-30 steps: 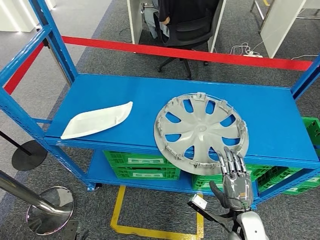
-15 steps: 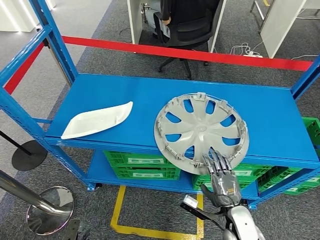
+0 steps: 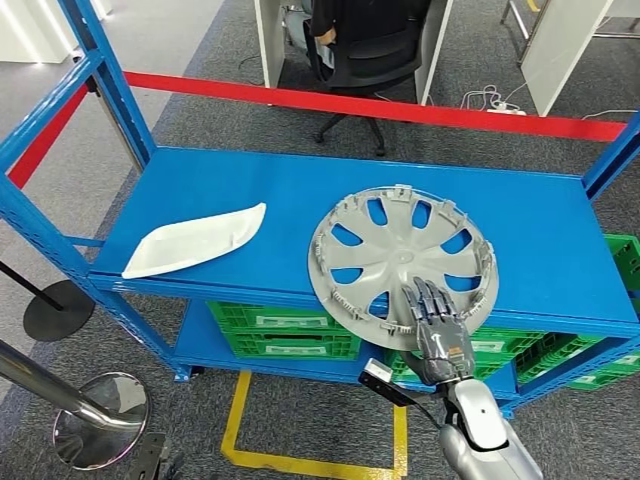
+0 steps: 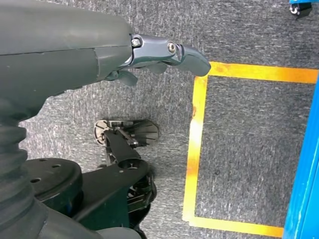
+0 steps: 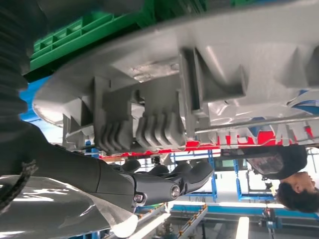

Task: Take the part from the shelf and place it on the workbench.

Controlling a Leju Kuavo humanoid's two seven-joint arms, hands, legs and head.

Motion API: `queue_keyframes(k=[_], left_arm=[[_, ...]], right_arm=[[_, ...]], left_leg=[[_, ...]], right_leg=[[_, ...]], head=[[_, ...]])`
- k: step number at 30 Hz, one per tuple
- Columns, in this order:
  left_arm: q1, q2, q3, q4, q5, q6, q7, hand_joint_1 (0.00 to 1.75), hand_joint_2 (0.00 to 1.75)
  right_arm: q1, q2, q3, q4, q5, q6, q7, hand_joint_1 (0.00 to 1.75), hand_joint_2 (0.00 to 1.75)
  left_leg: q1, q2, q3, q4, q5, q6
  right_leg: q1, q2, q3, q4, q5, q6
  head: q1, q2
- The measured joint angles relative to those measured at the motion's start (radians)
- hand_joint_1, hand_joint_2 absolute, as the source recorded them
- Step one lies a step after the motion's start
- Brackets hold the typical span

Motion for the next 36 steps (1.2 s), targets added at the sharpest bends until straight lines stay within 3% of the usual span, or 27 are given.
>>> queue_keyframes(k=[5, 9, 18, 29, 36], left_arm=[[0.000, 0.000, 0.000, 0.000, -0.001, 0.000, 0.001, 0.00, 1.75], [0.000, 0.000, 0.000, 0.000, -0.002, 0.000, 0.003, 0.00, 1.75], [0.001, 0.000, 0.000, 0.000, -0.002, 0.000, 0.004, 0.00, 1.75], [0.006, 0.000, 0.001, 0.000, 0.000, 0.000, -0.006, 0.00, 1.75], [0.017, 0.000, 0.025, 0.000, 0.037, -0.044, -0.070, 0.00, 1.75]], right_arm=[[-0.009, 0.000, 0.000, 0.017, 0.002, -0.002, 0.007, 1.33, 1.75], [-0.012, 0.000, -0.001, 0.026, 0.003, -0.002, 0.008, 1.75, 1.75], [-0.002, 0.000, 0.000, 0.021, 0.090, -0.050, 0.043, 1.75, 1.75], [0.106, 0.023, -0.034, -0.138, 0.187, -0.065, 0.028, 1.75, 1.75], [0.210, 0.091, -0.073, -0.439, 0.282, -0.066, -0.087, 1.75, 1.75]], left_leg=[[0.000, 0.000, 0.000, 0.000, 0.000, 0.000], [0.000, 0.000, 0.000, 0.000, 0.000, 0.000], [0.000, 0.000, 0.000, 0.000, 0.000, 0.000], [0.000, 0.000, -0.001, 0.000, 0.000, 0.000], [0.000, 0.000, -0.002, 0.000, 0.000, 0.000]], right_leg=[[0.000, 0.000, 0.000, 0.000, 0.000, 0.000], [0.000, 0.000, 0.000, 0.000, 0.000, 0.000], [0.000, -0.001, 0.000, 0.000, 0.000, 0.000], [0.000, -0.001, -0.001, 0.000, 0.000, 0.000], [0.000, -0.001, -0.002, 0.000, 0.000, 0.000]], head=[[0.000, 0.000], [0.000, 0.000], [0.000, 0.000], [0.000, 0.000], [0.000, 0.000]])
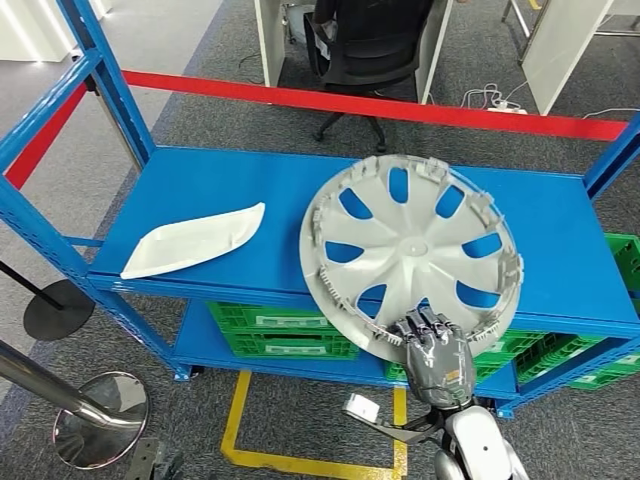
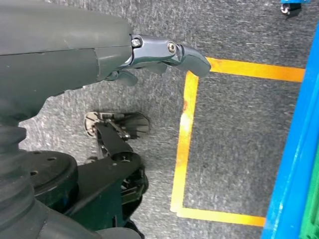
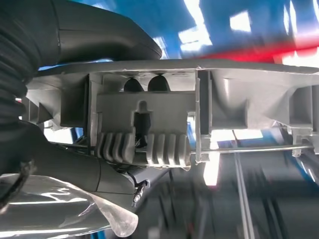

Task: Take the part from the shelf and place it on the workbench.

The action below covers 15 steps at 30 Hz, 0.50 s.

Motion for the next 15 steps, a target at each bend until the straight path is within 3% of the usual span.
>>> queue_keyframes(k=[7, 15], left_arm=[[0.004, 0.000, 0.030, 0.000, 0.016, -0.008, -0.027, 0.00, 1.75], [0.004, -0.001, 0.044, 0.000, 0.014, 0.006, -0.062, 0.00, 1.75]], right_arm=[[0.028, 0.012, 0.038, -0.285, 0.048, 0.000, 0.000, 1.75, 1.75], [0.041, 0.012, 0.067, -0.436, 0.049, 0.000, -0.036, 1.75, 1.75]], left_leg=[[0.000, 0.000, 0.000, 0.000, 0.000, 0.000], [0.000, 0.000, 0.000, 0.000, 0.000, 0.000]], right_leg=[[0.000, 0.000, 0.000, 0.000, 0.000, 0.000], [0.000, 0.000, 0.000, 0.000, 0.000, 0.000]], head=[[0.000, 0.000], [0.000, 0.000]])
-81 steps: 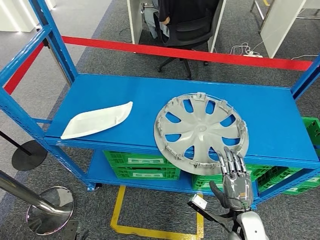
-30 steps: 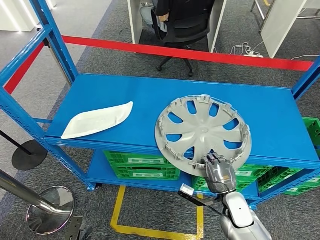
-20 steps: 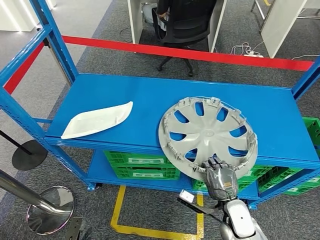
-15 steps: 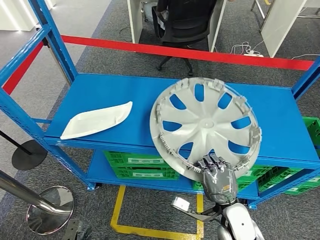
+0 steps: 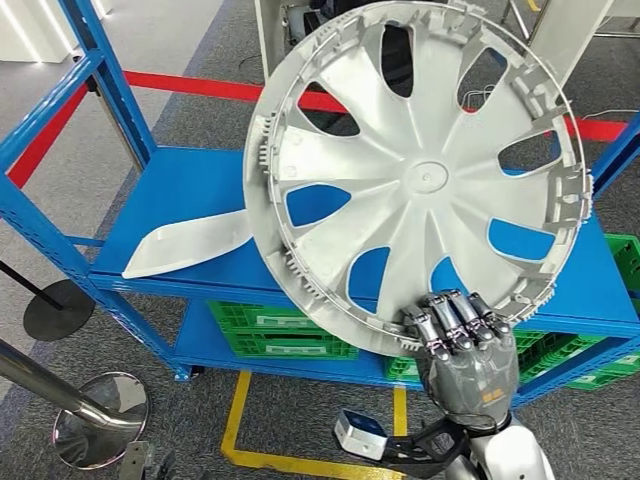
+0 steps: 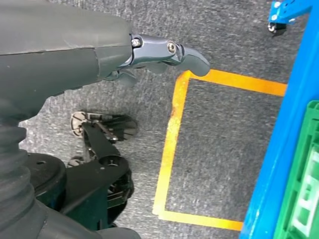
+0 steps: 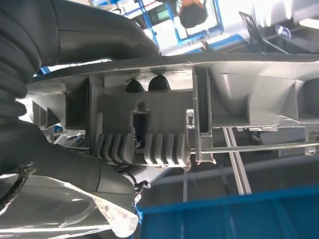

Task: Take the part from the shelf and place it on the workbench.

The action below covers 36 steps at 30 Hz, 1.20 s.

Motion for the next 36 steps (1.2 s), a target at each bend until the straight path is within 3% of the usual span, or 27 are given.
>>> queue_keyframes(k=[16, 18, 21, 25, 27, 29, 30, 31, 32, 34, 36], left_arm=[[-0.004, -0.003, 0.007, 0.000, -0.008, 0.026, -0.006, 0.00, 1.75], [-0.005, -0.006, 0.007, 0.000, -0.017, 0.039, -0.004, 0.00, 1.75], [-0.005, -0.013, 0.007, 0.000, -0.033, 0.064, 0.000, 0.00, 1.75], [-0.008, -0.025, 0.007, 0.000, -0.047, 0.088, 0.002, 0.00, 1.75], [-0.010, -0.032, 0.007, 0.000, -0.053, 0.092, 0.006, 0.00, 1.75], [-0.010, -0.038, 0.007, 0.000, -0.061, 0.095, 0.011, 0.00, 1.75], [-0.009, -0.040, 0.007, 0.000, -0.065, 0.097, 0.014, 0.00, 1.75], [-0.009, -0.042, 0.007, 0.000, -0.069, 0.100, 0.017, 0.00, 1.75], [-0.009, -0.044, 0.007, 0.000, -0.073, 0.103, 0.019, 0.00, 1.75], [-0.009, -0.047, 0.006, 0.000, -0.082, 0.109, 0.027, 0.00, 1.75], [-0.008, -0.048, 0.006, 0.000, -0.087, 0.111, 0.035, 0.00, 1.75]], right_arm=[[0.013, -0.008, 0.045, -0.038, -0.030, 0.000, 0.030, 1.75, 1.75], [0.027, -0.009, 0.046, -0.038, -0.093, 0.000, -0.024, 1.75, 1.75], [0.072, 0.003, 0.023, -0.038, -0.217, 0.000, -0.193, 1.75, 1.75], [0.136, 0.057, -0.052, -0.038, -0.333, 0.000, -0.412, 1.75, 1.75], [0.154, 0.079, -0.088, -0.038, -0.362, 0.000, -0.461, 1.75, 1.75], [0.171, 0.096, -0.119, -0.038, -0.379, 0.000, -0.485, 1.75, 1.75], [0.182, 0.101, -0.130, -0.038, -0.384, 0.000, -0.490, 1.75, 1.75], [0.191, 0.104, -0.139, -0.038, -0.388, 0.000, -0.493, 1.75, 1.75], [0.200, 0.107, -0.147, -0.038, -0.390, 0.000, -0.495, 1.75, 1.75], [0.212, 0.115, -0.160, -0.039, -0.396, 0.000, -0.501, 1.75, 1.75], [0.222, 0.122, -0.167, -0.041, -0.400, 0.000, -0.504, 1.75, 1.75]], left_leg=[[-0.003, 0.000, 0.000, 0.002, -0.001, 0.001], [-0.006, 0.000, 0.000, 0.003, -0.002, 0.003], [-0.011, 0.000, 0.000, 0.006, -0.005, 0.008], [-0.010, 0.005, 0.003, -0.007, 0.007, 0.028], [-0.006, 0.012, 0.004, -0.018, 0.014, 0.037], [-0.008, 0.018, 0.001, -0.019, 0.015, 0.039], [-0.009, 0.021, 0.000, -0.018, 0.015, 0.039], [-0.009, 0.023, -0.001, -0.017, 0.015, 0.039], [-0.009, 0.024, -0.001, -0.016, 0.015, 0.038], [-0.010, 0.024, -0.002, -0.010, 0.014, 0.034], [-0.012, 0.024, -0.009, -0.002, 0.015, 0.023]], right_leg=[[-0.003, 0.000, 0.000, -0.002, 0.001, 0.002], [-0.006, 0.000, -0.001, -0.002, 0.001, 0.003], [-0.011, 0.000, -0.001, -0.002, 0.000, 0.008], [-0.014, -0.005, -0.006, 0.003, -0.007, 0.024], [-0.011, -0.017, -0.045, 0.078, -0.056, 0.024], [-0.009, -0.021, -0.111, 0.217, -0.115, 0.024], [-0.009, -0.021, -0.137, 0.268, -0.124, 0.024], [-0.009, -0.022, -0.145, 0.281, -0.112, 0.024], [-0.009, -0.023, -0.134, 0.255, -0.082, 0.023], [-0.009, -0.027, -0.074, 0.130, -0.014, 0.019], [-0.005, -0.030, -0.030, 0.041, 0.013, 0.013]], head=[[0.000, 0.000], [0.000, 0.000], [0.000, 0.000], [0.000, 0.000], [0.004, 0.000], [0.006, 0.000], [0.006, 0.000], [0.006, 0.000], [0.006, 0.000], [0.007, 0.000], [0.007, 0.000]])
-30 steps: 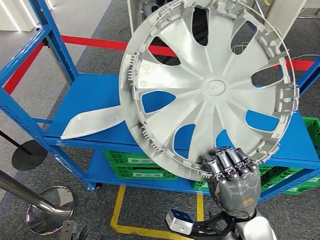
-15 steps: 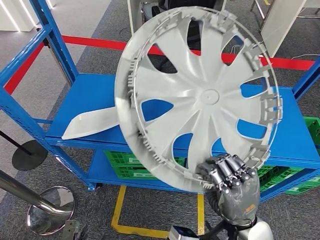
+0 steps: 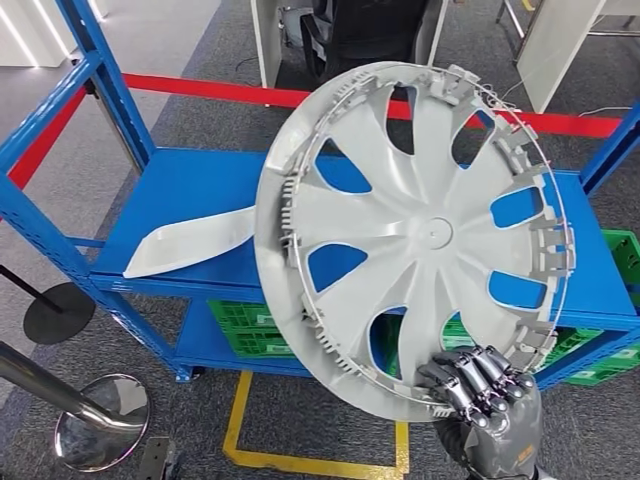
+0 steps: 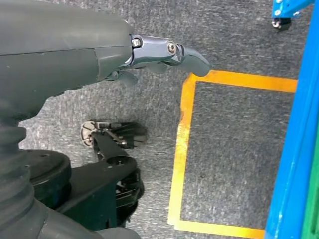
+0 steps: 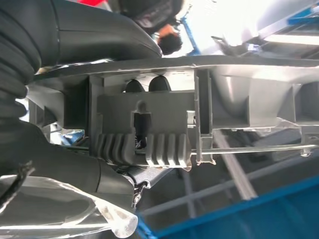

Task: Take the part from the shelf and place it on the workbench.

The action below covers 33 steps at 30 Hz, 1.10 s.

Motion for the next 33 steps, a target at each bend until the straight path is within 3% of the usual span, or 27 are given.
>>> queue_keyframes(k=[2, 4, 6, 8, 9, 10, 11, 12, 14, 16, 18, 20, 21, 23, 24, 25, 26, 27, 28, 29, 31, 33], left_arm=[[0.002, 0.001, 0.000, 0.000, -0.003, 0.000, 0.004, 0.00, 1.75], [0.004, 0.003, 0.000, 0.000, -0.005, 0.000, 0.004, 0.00, 1.75], [0.004, 0.005, 0.000, 0.000, -0.007, 0.000, 0.005, 0.00, 1.75], [0.005, 0.008, 0.000, 0.000, -0.008, -0.003, 0.008, 0.00, 1.75], [0.005, 0.009, 0.000, 0.000, -0.010, -0.005, 0.010, 0.00, 1.75], [0.006, 0.011, 0.000, 0.000, -0.011, -0.008, 0.012, 0.00, 1.75], [0.006, 0.012, 0.000, 0.000, -0.014, -0.011, 0.014, 0.00, 1.75], [0.005, 0.014, 0.000, 0.000, -0.017, -0.014, 0.016, 0.00, 1.75], [0.002, 0.019, -0.001, 0.000, -0.024, -0.020, 0.019, 0.00, 1.75], [0.000, 0.022, -0.002, 0.000, -0.028, -0.022, 0.020, 0.00, 1.75], [0.001, 0.023, -0.002, 0.000, -0.030, -0.022, 0.021, 0.00, 1.75], [0.001, 0.025, -0.003, 0.000, -0.030, -0.023, 0.022, 0.00, 1.75], [-0.001, 0.025, -0.004, 0.000, -0.031, -0.024, 0.023, 0.00, 1.75], [-0.002, 0.027, -0.007, 0.000, -0.033, -0.027, 0.025, 0.00, 1.75], [-0.002, 0.027, -0.008, 0.000, -0.036, -0.029, 0.027, 0.00, 1.75], [-0.002, 0.027, -0.008, 0.000, -0.038, -0.032, 0.029, 0.00, 1.75], [-0.003, 0.027, -0.009, 0.000, -0.040, -0.034, 0.030, 0.00, 1.75], [-0.004, 0.027, -0.010, 0.000, -0.043, -0.036, 0.031, 0.00, 1.75], [-0.005, 0.027, -0.011, 0.000, -0.046, -0.038, 0.031, 0.00, 1.75], [-0.006, 0.026, -0.013, 0.000, -0.049, -0.039, 0.031, 0.00, 1.75], [-0.010, 0.024, -0.016, 0.000, -0.053, -0.040, 0.032, 0.00, 1.75], [-0.013, 0.023, -0.017, 0.000, -0.056, -0.041, 0.032, 0.00, 1.75]], right_arm=[[0.008, 0.005, -0.004, -0.002, 0.000, 0.000, 0.000, 1.75, 1.75], [0.013, 0.009, -0.007, -0.002, 0.001, 0.000, 0.000, 1.75, 1.75], [0.014, 0.014, -0.009, -0.002, 0.005, 0.000, 0.003, 1.75, 1.75], [0.014, 0.017, -0.011, -0.002, 0.016, 0.000, 0.014, 1.75, 1.75], [0.014, 0.017, -0.011, -0.002, 0.024, 0.000, 0.022, 1.75, 1.75], [0.014, 0.017, -0.011, -0.002, 0.035, 0.000, 0.031, 1.75, 1.75], [0.014, 0.017, -0.011, -0.002, 0.047, 0.000, 0.040, 1.75, 1.75], [0.013, 0.017, -0.010, -0.002, 0.061, 0.000, 0.050, 1.75, 1.75], [0.011, 0.017, -0.008, -0.002, 0.084, 0.000, 0.069, 1.75, 1.75], [0.010, 0.017, -0.006, -0.002, 0.094, 0.000, 0.077, 1.75, 1.75], [0.009, 0.017, -0.003, -0.003, 0.098, 0.000, 0.079, 1.75, 1.75], [0.010, 0.017, -0.002, -0.007, 0.103, 0.000, 0.079, 1.75, 1.75], [0.011, 0.017, -0.002, -0.010, 0.105, 0.000, 0.081, 1.75, 1.75], [0.014, 0.017, -0.002, -0.016, 0.111, 0.000, 0.089, 1.75, 1.75], [0.016, 0.016, -0.002, -0.020, 0.113, 0.000, 0.093, 1.75, 1.75], [0.019, 0.016, -0.002, -0.023, 0.114, 0.000, 0.097, 1.75, 1.75], [0.022, 0.016, -0.002, -0.028, 0.114, 0.000, 0.100, 1.75, 1.75], [0.025, 0.015, -0.002, -0.033, 0.114, 0.000, 0.104, 1.75, 1.75], [0.028, 0.015, -0.002, -0.038, 0.114, 0.000, 0.107, 1.75, 1.75], [0.031, 0.015, -0.002, -0.044, 0.114, 0.000, 0.111, 1.75, 1.75], [0.036, 0.014, -0.001, -0.054, 0.113, 0.000, 0.118, 1.75, 1.75], [0.042, 0.014, -0.001, -0.062, 0.111, 0.000, 0.122, 1.75, 1.75]], left_leg=[[-0.002, 0.000, -0.008, 0.004, 0.007, -0.014], [0.001, 0.000, -0.014, 0.013, -0.002, -0.027], [0.006, 0.000, -0.037, 0.077, -0.061, -0.040], [0.011, 0.000, -0.078, 0.203, -0.143, -0.051], [0.013, 0.000, -0.091, 0.255, -0.167, -0.054], [0.015, 0.000, -0.090, 0.278, -0.170, -0.055], [0.016, 0.000, -0.071, 0.262, -0.154, -0.055], [0.016, 0.000, -0.033, 0.208, -0.124, -0.054], [0.015, -0.001, 0.060, 0.058, -0.079, -0.046], [0.011, -0.003, 0.104, -0.026, -0.069, -0.037], [0.007, -0.002, 0.095, -0.036, -0.061, -0.026], [0.010, 0.002, 0.078, -0.042, -0.041, -0.012], [0.011, 0.004, 0.067, -0.045, -0.030, -0.005], [0.009, 0.006, 0.042, -0.044, -0.011, 0.004], [0.006, 0.007, 0.028, -0.043, -0.002, 0.005], [0.004, 0.008, 0.015, -0.041, 0.008, 0.006], [0.001, 0.009, 0.001, -0.039, 0.017, 0.006], [-0.001, 0.009, -0.012, -0.035, 0.025, 0.006], [-0.002, 0.009, -0.023, -0.030, 0.031, 0.004], [-0.004, 0.009, -0.032, -0.025, 0.037, 0.001], [-0.006, 0.009, -0.045, -0.016, 0.050, -0.007], [-0.005, 0.009, -0.052, -0.014, 0.065, -0.018]], right_leg=[[0.003, 0.003, 0.002, -0.014, 0.001, -0.007], [0.000, 0.002, -0.006, -0.018, 0.009, -0.023], [-0.003, -0.002, -0.018, -0.021, 0.021, -0.041], [-0.001, -0.004, -0.035, -0.020, 0.033, -0.050], [0.000, -0.005, -0.044, -0.020, 0.040, -0.051], [0.001, -0.005, -0.053, -0.019, 0.047, -0.051], [0.001, -0.005, -0.062, -0.019, 0.054, -0.050], [0.001, -0.004, -0.068, -0.019, 0.060, -0.048], [0.002, -0.003, -0.078, -0.018, 0.072, -0.041], [0.003, -0.004, -0.084, -0.019, 0.085, -0.028], [0.003, -0.004, -0.088, -0.024, 0.100, -0.014], [0.003, -0.003, -0.103, -0.009, 0.077, -0.003], [0.003, -0.002, -0.117, 0.022, 0.040, 0.000], [0.004, -0.002, -0.150, 0.136, -0.057, 0.002], [0.005, -0.002, -0.160, 0.197, -0.086, 0.002], [0.006, -0.002, -0.159, 0.238, -0.091, 0.002], [0.007, -0.002, -0.144, 0.248, -0.074, 0.000], [0.008, -0.002, -0.112, 0.221, -0.043, -0.003], [0.010, -0.002, -0.064, 0.163, -0.017, -0.008], [0.012, -0.003, -0.008, 0.088, -0.009, -0.013], [0.017, -0.003, 0.070, -0.033, -0.026, -0.021], [0.020, -0.001, 0.077, -0.067, -0.035, -0.029]], head=[[-0.001, 0.000], [-0.001, 0.000], [-0.005, 0.000], [-0.008, 0.000], [-0.008, 0.000], [-0.008, 0.000], [-0.008, 0.000], [-0.008, 0.000], [-0.008, 0.000], [-0.008, 0.000], [-0.008, 0.000], [-0.006, 0.000], [-0.005, 0.000], [-0.002, 0.000], [-0.001, 0.000], [-0.001, 0.000], [-0.001, 0.000], [-0.001, 0.000], [-0.001, 0.000], [-0.001, 0.000], [-0.002, 0.000], [-0.002, 0.000]])
